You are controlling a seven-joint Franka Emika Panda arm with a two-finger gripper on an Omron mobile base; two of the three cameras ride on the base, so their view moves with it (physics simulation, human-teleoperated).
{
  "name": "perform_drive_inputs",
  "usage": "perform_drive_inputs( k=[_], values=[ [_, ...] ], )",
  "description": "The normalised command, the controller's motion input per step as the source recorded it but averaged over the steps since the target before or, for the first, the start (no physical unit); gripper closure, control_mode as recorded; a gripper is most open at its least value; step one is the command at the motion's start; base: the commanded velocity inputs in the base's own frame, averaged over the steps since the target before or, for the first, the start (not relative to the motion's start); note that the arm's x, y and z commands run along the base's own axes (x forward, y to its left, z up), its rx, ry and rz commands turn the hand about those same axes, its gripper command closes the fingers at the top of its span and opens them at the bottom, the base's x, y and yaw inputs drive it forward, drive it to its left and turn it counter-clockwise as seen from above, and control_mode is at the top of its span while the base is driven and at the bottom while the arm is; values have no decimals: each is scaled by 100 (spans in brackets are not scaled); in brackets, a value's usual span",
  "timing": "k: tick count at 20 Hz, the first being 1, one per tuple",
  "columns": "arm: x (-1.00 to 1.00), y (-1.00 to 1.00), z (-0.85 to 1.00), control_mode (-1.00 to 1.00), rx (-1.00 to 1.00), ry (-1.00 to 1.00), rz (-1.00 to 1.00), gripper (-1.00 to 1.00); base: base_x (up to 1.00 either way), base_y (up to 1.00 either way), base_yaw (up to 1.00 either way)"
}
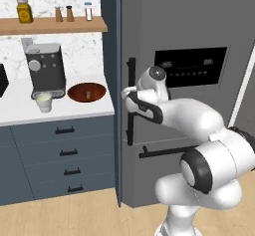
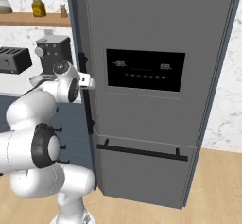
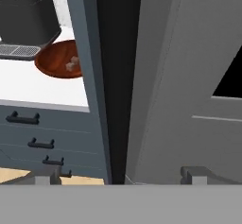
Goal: Grab a lemon wedge from the fridge and one ice cube from the ice bowl, and put them in the glass of lemonade.
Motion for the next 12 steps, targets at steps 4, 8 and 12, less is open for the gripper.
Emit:
perform_drive_inputs(
  k=[4,8,12],
  values=[
    [48,8,-15,-100,0,0,0,-100,0,0,0],
    [48,4,-13,-100,0,-3,0,-100,0,0,0],
    [54,6,-6,-100,0,-2,0,-100,0,0,0]
  ],
)
